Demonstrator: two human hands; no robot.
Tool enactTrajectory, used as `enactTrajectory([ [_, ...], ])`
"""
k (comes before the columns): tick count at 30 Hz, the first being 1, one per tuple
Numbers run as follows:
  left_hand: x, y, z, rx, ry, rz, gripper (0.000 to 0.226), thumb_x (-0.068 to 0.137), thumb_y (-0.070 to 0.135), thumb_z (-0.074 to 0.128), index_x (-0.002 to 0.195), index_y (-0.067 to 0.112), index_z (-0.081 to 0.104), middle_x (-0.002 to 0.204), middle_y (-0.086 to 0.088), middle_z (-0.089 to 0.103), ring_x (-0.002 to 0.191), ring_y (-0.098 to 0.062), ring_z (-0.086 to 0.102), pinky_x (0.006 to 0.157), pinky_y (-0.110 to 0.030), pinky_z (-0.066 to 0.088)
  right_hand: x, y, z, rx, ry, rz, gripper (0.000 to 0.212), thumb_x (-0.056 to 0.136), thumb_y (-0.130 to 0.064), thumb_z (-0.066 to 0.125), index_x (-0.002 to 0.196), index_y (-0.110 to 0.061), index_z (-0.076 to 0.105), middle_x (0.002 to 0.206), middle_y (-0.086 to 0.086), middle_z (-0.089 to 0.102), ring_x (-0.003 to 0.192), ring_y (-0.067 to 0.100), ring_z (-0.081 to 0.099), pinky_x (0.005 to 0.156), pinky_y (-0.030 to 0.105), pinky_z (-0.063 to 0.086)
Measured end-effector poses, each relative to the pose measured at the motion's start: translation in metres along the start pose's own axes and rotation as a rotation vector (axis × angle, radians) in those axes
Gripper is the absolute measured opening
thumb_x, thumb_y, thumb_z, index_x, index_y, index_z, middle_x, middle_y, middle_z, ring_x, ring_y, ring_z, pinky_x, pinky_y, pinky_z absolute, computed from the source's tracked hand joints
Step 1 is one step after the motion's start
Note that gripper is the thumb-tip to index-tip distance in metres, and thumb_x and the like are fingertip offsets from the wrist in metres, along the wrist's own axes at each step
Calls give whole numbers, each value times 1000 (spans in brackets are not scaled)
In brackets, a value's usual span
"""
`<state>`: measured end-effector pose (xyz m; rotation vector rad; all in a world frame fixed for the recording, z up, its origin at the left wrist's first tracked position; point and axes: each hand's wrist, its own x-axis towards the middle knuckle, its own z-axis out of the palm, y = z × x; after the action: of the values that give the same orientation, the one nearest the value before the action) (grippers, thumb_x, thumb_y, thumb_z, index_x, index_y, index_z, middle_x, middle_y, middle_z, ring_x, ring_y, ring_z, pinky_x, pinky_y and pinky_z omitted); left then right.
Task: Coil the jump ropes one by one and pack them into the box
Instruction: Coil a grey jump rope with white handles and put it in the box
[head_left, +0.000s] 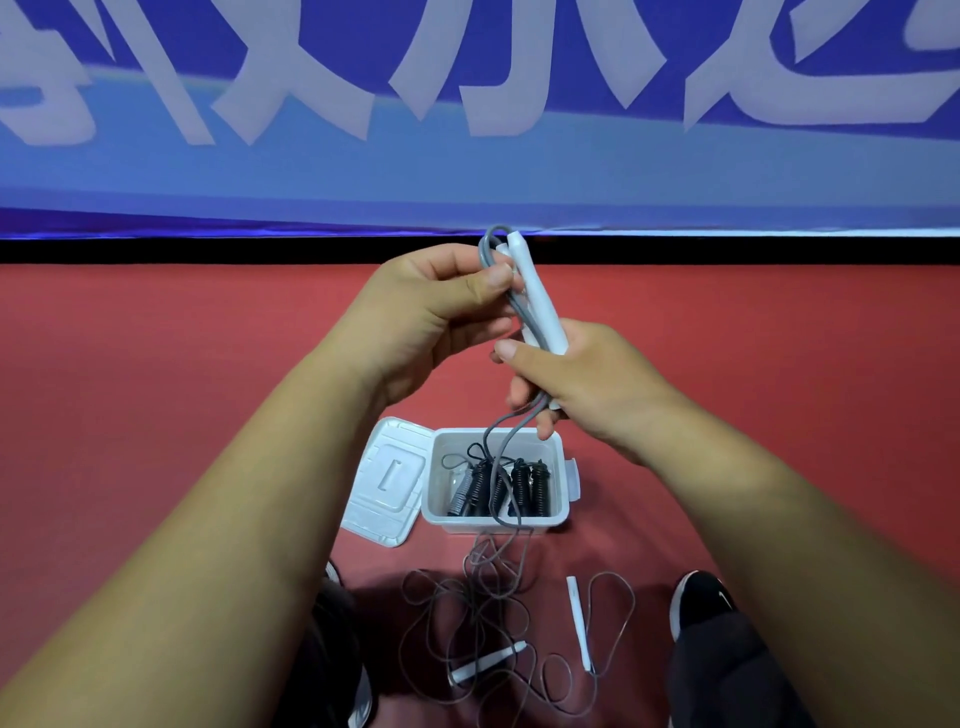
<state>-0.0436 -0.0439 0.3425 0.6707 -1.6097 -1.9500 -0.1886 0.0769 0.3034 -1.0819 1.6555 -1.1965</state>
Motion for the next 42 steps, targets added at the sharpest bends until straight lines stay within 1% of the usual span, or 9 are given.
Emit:
enactTrajectory([
  [4, 8, -5, 1, -84, 159, -52, 25, 101, 33, 64, 105, 9, 69, 95, -8, 72, 85, -19, 73, 80, -32, 63, -3, -2, 1, 225, 16, 67, 27, 104, -28, 69, 116, -3, 69, 78, 12, 74, 69, 22, 73, 50, 30, 54],
  [6, 17, -15, -4, 52, 205, -117, 17, 107, 16, 51, 111, 6, 65, 100, -12, 72, 86, -23, 73, 93, -42, 62, -4, -5, -1, 358, 21, 82, 28, 105, -28, 66, 118, -3, 69, 78, 11, 73, 74, 26, 75, 50, 28, 55],
  [10, 10, -35, -1, 239, -283, -375, 37, 83, 9, 49, 114, 5, 70, 108, -9, 74, 106, -25, 68, 108, -45, 42, -10, -15, -12, 494, 50, 60, 29, 107, -30, 63, 121, -5, 67, 87, 14, 76, 76, 25, 77, 52, 27, 57],
  [12, 6, -38, 2, 286, -442, -384, 39, 94, 16, 50, 124, -3, 67, 111, -17, 74, 119, -29, 67, 115, -42, 42, -12, -18, -20, 501, 78, 42, 33, 107, -32, 62, 125, -5, 65, 97, 17, 79, 83, 28, 79, 55, 27, 59],
  [20, 2, -28, -8, 566, -488, -252, 19, 99, 19, 70, 114, 11, 79, 88, -9, 72, 85, -21, 68, 89, -32, 58, -18, -13, -46, 389, 151, 25, 35, 107, -34, 63, 133, -10, 62, 106, 18, 80, 98, 33, 80, 61, 29, 64],
  [24, 10, -33, -9, 884, -173, 36, 17, 94, 10, 73, 98, 24, 81, 81, 0, 77, 74, -7, 68, 78, -27, 54, -23, -8, -47, 319, 10, 127, 34, 105, -29, 65, 137, -19, 63, 109, 27, 77, 99, 39, 79, 77, 39, 68],
  [29, 17, -31, -9, 718, 31, 144, 10, 89, 10, 81, 95, 18, 80, 90, -1, 80, 82, -8, 69, 85, -31, 57, -32, -10, -41, 271, -222, 224, 42, 101, -27, 66, 138, -11, 56, 111, 23, 78, 105, 37, 78, 88, 40, 65],
  [35, 13, -25, -11, 575, -225, 124, 21, 94, -9, 65, 110, 2, 73, 98, -7, 77, 89, -12, 69, 84, -29, 57, -40, -8, -30, 86, -635, 359, 38, 103, -11, 68, 138, -1, 57, 118, 20, 78, 111, 28, 77, 99, 43, 60],
  [42, 4, -18, 5, 551, -417, 36, 16, 83, 1, 81, 97, 7, 77, 98, -19, 75, 95, -18, 68, 90, -32, 56, -39, 8, -14, -73, -835, 476, 20, 106, -4, 61, 126, -5, 60, 119, 24, 76, 107, 38, 77, 83, 33, 65],
])
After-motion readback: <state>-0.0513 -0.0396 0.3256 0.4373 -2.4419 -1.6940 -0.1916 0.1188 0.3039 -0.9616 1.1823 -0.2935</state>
